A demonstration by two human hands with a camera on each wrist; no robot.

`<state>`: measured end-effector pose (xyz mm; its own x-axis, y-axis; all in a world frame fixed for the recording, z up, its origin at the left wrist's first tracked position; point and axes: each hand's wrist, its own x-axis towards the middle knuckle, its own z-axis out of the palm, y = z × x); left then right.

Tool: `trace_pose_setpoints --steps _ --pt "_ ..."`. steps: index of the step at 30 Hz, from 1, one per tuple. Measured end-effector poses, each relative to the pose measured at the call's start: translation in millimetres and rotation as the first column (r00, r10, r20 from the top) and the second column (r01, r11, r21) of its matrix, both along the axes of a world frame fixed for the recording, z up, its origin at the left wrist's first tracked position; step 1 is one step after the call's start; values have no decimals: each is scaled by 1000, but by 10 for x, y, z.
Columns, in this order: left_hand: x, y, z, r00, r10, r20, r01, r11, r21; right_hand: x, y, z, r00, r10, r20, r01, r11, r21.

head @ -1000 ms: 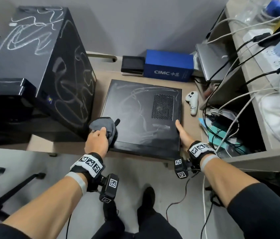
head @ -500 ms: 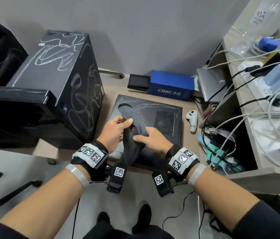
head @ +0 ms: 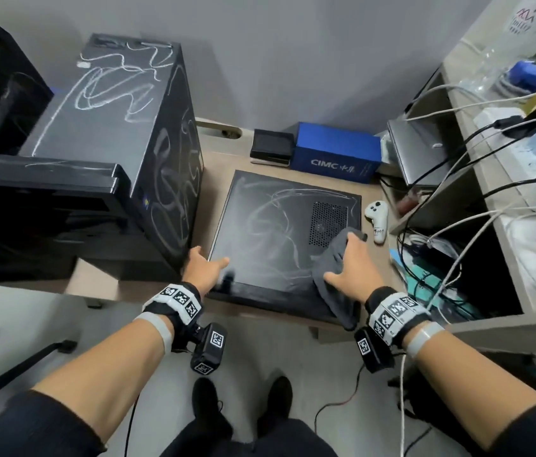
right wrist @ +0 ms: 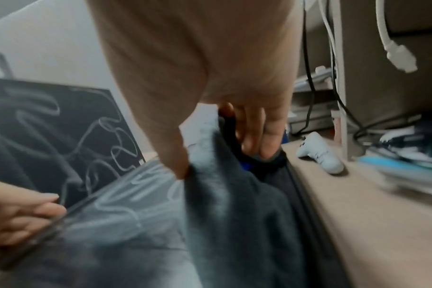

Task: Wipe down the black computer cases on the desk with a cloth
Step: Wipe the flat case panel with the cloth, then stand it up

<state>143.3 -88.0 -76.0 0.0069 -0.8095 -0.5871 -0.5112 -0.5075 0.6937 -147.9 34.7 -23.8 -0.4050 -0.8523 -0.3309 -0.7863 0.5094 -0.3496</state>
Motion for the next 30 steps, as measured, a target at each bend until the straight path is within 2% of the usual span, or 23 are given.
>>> trace_pose_setpoints --steps 2,3,5,7,9,12,15,17,18,19,20,22,24,27,30 --pt "15 -25 -188 992 -100 -83 105 992 64 -42 56 -93 974 150 -171 -149 989 17" --pt "33 -54 -324 987 -133 -92 141 986 91 -61 71 -171 954 227 -195 -221 974 51" --pt "33 -68 -453 974 -200 -103 211 971 111 -85 114 -324 932 337 -131 -327 940 95" --pt "28 -58 -419 961 -266 -83 274 954 120 -26 126 -424 936 343 -84 -338 939 66" --pt "68 -65 -338 957 -216 -193 244 960 136 178 93 -489 943 320 -90 -316 947 64" --pt "58 -74 -299 916 -25 -401 111 975 192 651 -94 -523 908 399 -132 -392 917 71" --pt "68 -126 -380 889 24 -458 72 979 189 1263 -435 -561 846 524 -103 -524 851 25" --pt "125 -189 -714 882 9 -471 96 976 197 1538 -583 -594 817 570 -88 -571 821 17" --pt "170 -263 -1031 881 20 -472 98 970 224 1572 -587 -611 806 584 -91 -586 810 12" --pt "181 -283 -1139 883 35 -469 90 966 242 1539 -533 -617 792 602 -100 -605 797 3" --pt "187 -287 -1119 881 41 -471 96 960 263 1450 -434 -612 774 624 -108 -629 778 -6" --pt "93 -182 -668 880 58 -471 86 957 277 1171 -116 -607 752 650 -108 -654 756 -10" --pt "18 -93 -296 900 50 -433 57 972 230 832 228 -591 818 566 -105 -568 823 12" --pt "-3 -90 -327 927 39 -373 41 978 203 321 433 -555 947 307 -91 -302 951 63" --pt "3 -91 -321 929 33 -369 45 979 199 -25 133 -572 987 91 -135 -78 993 94"
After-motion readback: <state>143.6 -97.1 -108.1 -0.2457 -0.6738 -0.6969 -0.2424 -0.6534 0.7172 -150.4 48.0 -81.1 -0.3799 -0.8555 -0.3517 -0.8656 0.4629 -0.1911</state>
